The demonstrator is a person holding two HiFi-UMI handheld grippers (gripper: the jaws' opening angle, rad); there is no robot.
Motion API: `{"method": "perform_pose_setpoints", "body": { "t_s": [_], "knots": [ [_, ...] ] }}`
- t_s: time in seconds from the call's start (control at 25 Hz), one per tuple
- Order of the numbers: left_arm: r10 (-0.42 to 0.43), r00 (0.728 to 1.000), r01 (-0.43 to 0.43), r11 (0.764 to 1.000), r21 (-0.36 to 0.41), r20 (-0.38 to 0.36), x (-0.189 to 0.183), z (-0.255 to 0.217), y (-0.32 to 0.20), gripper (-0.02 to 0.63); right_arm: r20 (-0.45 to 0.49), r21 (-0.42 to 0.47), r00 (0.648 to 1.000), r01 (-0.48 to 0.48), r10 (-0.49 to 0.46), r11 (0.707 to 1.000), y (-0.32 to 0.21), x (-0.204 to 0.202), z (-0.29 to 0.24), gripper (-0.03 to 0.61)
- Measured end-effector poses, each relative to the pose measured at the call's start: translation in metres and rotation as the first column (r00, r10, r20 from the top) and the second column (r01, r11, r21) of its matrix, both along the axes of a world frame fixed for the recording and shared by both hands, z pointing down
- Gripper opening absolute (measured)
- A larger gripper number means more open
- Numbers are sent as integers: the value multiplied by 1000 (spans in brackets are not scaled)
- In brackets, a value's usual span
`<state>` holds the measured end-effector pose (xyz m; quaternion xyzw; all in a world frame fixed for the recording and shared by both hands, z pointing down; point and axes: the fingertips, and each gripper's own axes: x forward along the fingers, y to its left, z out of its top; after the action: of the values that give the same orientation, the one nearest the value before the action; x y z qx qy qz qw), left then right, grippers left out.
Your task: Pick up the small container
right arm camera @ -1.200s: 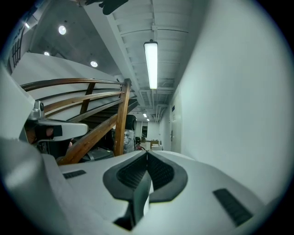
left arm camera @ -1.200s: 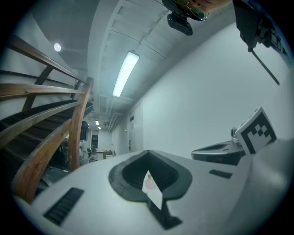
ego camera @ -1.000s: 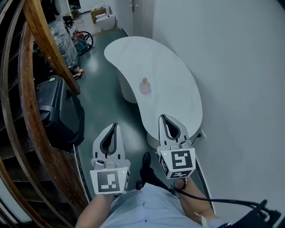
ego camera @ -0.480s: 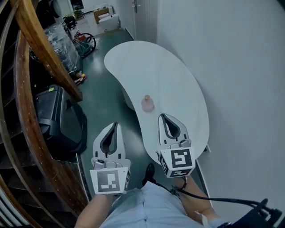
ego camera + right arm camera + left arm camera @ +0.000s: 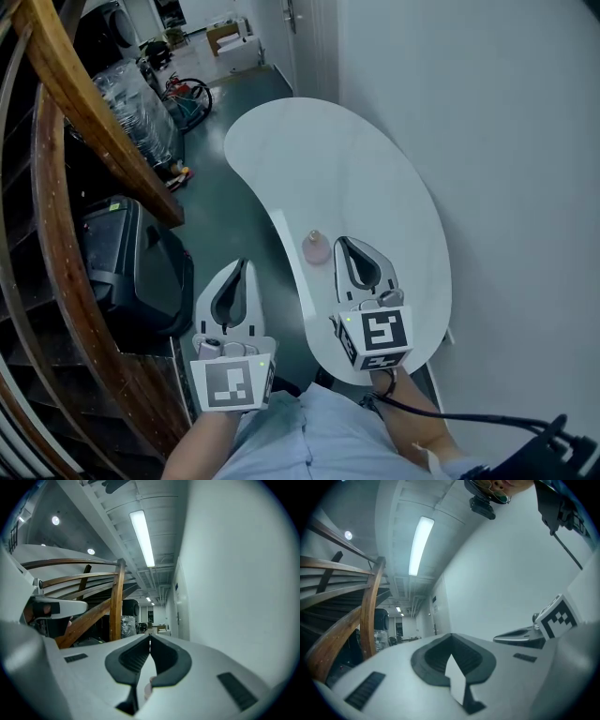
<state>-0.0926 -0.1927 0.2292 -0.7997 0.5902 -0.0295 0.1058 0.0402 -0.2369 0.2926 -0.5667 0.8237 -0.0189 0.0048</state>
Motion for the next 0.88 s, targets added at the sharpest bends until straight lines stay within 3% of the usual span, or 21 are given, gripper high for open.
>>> {"method": "perform_pose_setpoints", "body": {
  "t_s": [0.08,0.2,0.44,0.68,0.88],
  "knots": [
    [-6,1000,6,1000,-10,5,-3,6,-3,-1,-5,-11,1000,5,-6,1000,-4,-2,5,2],
    [-33,998,29,997,-65,-56,-7,16,-10,-1,-14,-36,1000,12,-12,999,-13,-6,17,2],
    [-51,994,36,989,-140,-100,-17,41,-31,0,-40,-101,999,17,-22,995,-27,-16,47,2],
    [-1,999,-6,978,-211,-34,-23,79,-59,-1,-54,-185,998,3,-13,983,-41,-23,91,3],
    [43,998,-53,968,-244,-45,-17,104,-72,-1,-58,-262,998,-6,-9,965,-43,-24,123,3]
  ]
}}
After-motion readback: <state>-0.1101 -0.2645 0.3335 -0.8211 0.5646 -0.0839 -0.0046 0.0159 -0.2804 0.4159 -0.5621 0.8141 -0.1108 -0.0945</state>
